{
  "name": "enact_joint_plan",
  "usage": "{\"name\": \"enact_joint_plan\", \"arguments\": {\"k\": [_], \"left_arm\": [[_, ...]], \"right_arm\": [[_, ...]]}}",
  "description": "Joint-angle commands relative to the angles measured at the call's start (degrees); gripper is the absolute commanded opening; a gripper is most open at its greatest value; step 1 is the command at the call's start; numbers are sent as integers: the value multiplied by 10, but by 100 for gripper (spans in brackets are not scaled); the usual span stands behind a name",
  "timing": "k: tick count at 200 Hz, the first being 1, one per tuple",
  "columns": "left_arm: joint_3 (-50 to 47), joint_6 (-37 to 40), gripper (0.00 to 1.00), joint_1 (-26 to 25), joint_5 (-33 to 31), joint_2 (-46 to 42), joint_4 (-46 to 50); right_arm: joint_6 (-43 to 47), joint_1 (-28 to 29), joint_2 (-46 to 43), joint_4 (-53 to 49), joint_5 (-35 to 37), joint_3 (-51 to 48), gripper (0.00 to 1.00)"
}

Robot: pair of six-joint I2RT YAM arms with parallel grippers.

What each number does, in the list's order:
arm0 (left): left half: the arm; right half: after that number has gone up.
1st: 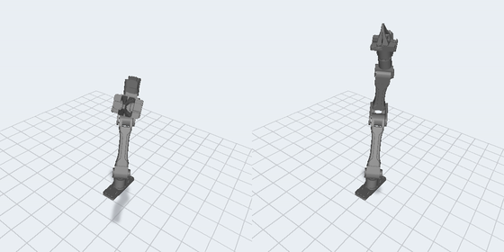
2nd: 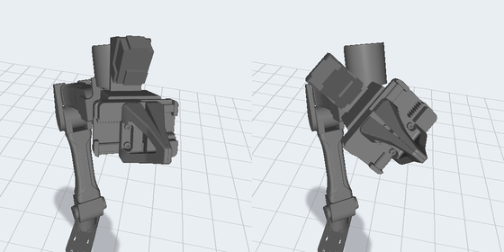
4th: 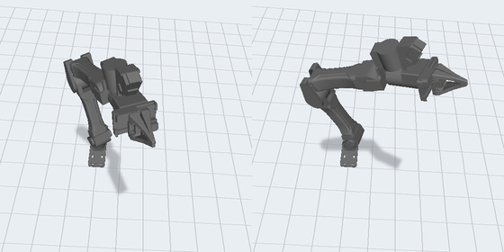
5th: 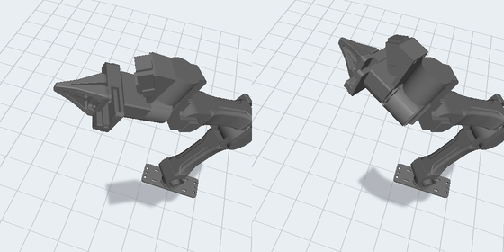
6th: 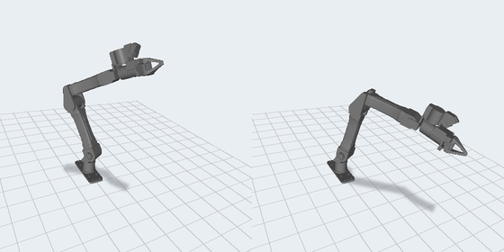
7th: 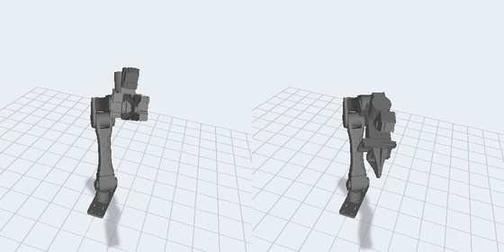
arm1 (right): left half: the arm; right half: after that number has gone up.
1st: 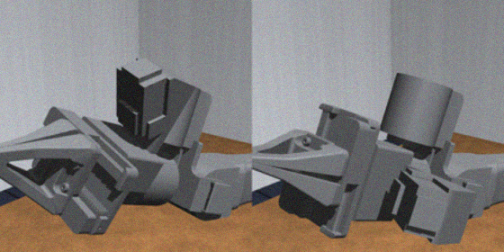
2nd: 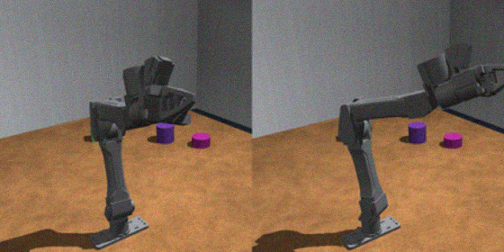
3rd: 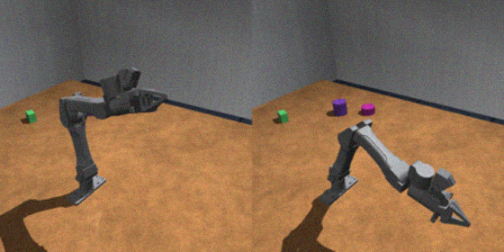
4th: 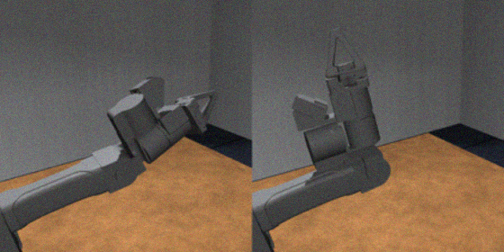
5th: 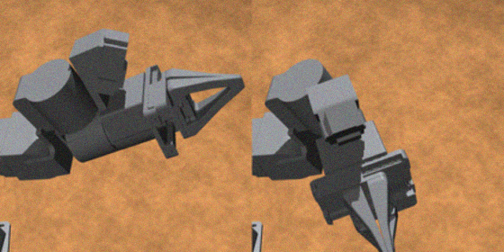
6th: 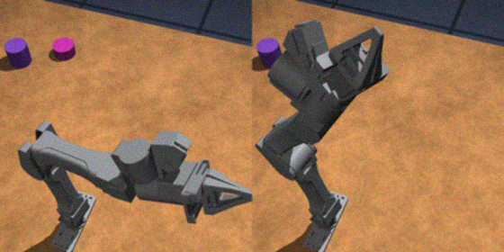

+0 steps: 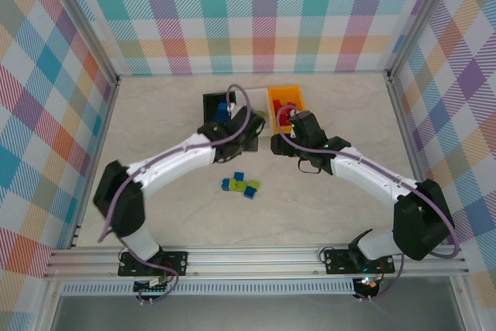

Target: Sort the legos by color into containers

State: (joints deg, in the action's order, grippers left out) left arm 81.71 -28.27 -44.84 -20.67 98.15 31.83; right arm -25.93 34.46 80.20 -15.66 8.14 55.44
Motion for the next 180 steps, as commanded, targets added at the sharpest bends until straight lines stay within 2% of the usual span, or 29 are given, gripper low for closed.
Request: {"name": "enact_joint_plan", "arguments": {"k": [1, 33, 76, 90, 104, 127, 151, 180], "left_arm": [[91, 30, 28, 31, -5, 96, 6], [235, 35, 27, 59, -11, 217, 41], [401, 32, 28, 76, -21, 336, 105], [447, 31, 35, 77, -9, 367, 127], [474, 32, 50, 76, -2, 382, 142], [454, 31, 69, 71, 2, 363, 129], [398, 26, 78, 57, 4, 294, 97], [231, 6, 93, 31, 13, 147, 10]], "right_arm": [[-8, -3, -29, 0, 5, -12, 63], [-4, -3, -48, -10, 4, -26, 63], [3, -3, -70, -10, -4, -46, 63], [12, -3, -72, -8, -7, -50, 64], [14, -3, -72, -10, -14, -52, 65], [13, -3, -80, -9, -29, -57, 66], [19, -3, -87, -10, -54, -60, 66], [41, 18, -64, -28, -113, -46, 66]]}}
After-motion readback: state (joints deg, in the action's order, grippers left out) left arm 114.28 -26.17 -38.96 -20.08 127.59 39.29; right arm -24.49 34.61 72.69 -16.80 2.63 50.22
